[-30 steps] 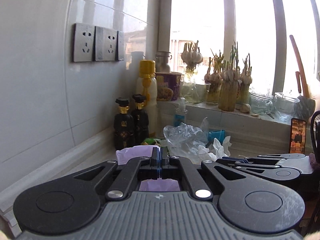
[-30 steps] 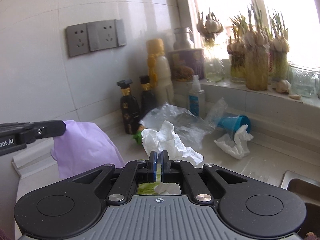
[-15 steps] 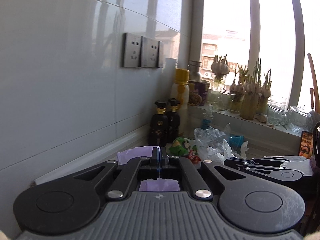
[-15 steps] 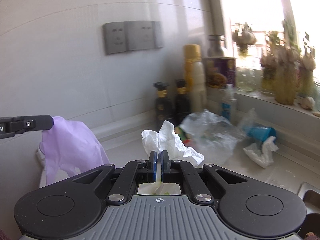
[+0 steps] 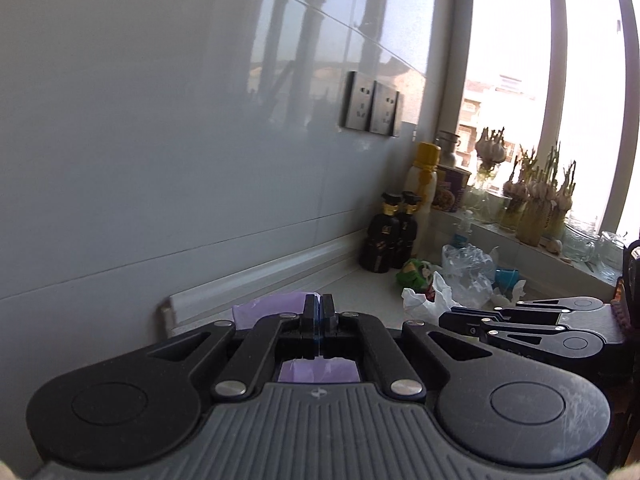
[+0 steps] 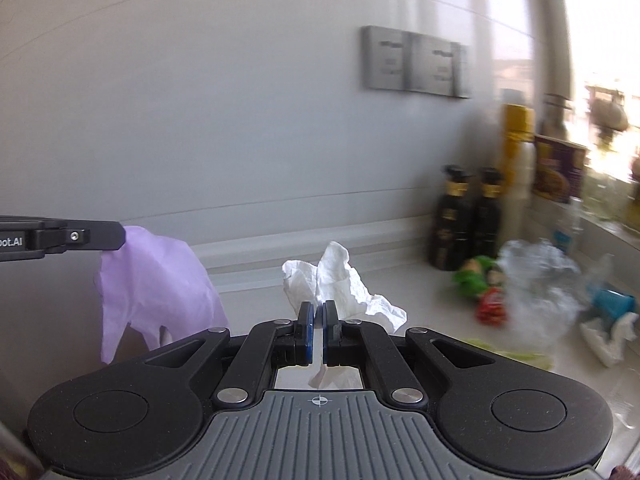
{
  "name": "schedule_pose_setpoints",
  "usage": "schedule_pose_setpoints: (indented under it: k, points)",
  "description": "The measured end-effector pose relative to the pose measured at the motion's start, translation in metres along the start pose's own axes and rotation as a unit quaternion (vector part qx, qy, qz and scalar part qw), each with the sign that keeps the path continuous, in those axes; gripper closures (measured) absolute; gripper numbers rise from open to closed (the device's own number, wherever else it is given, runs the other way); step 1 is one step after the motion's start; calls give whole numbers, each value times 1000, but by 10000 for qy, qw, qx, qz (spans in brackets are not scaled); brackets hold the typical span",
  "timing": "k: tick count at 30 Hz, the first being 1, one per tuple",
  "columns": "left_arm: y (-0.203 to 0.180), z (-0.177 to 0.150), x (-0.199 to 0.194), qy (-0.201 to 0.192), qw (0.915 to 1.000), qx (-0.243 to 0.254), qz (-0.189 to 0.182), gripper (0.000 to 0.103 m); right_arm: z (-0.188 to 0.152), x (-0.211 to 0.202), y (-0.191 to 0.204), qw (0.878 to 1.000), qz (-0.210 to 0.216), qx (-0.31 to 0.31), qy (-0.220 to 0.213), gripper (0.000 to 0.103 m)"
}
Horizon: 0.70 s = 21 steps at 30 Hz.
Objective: Collect trash
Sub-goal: 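Carry the purple bag and white tissue over the cream bin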
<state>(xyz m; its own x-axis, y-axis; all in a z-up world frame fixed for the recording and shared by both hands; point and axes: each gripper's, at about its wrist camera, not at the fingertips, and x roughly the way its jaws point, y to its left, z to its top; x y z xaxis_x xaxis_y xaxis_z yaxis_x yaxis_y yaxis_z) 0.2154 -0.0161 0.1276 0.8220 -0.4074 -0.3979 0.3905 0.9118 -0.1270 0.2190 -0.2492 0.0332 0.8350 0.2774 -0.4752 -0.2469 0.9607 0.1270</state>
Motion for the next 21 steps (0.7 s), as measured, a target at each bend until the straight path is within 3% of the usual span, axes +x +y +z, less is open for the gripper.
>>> schedule_pose_setpoints:
  k: [9, 21]
  points:
    - [36, -24, -32, 111, 9986, -210, 479, 103, -4, 1, 65, 9950, 805, -584, 135, 101]
    - [75, -71, -44, 567, 9919, -704, 894, 103, -29, 9, 147, 9753, 1583, -1438, 550, 101]
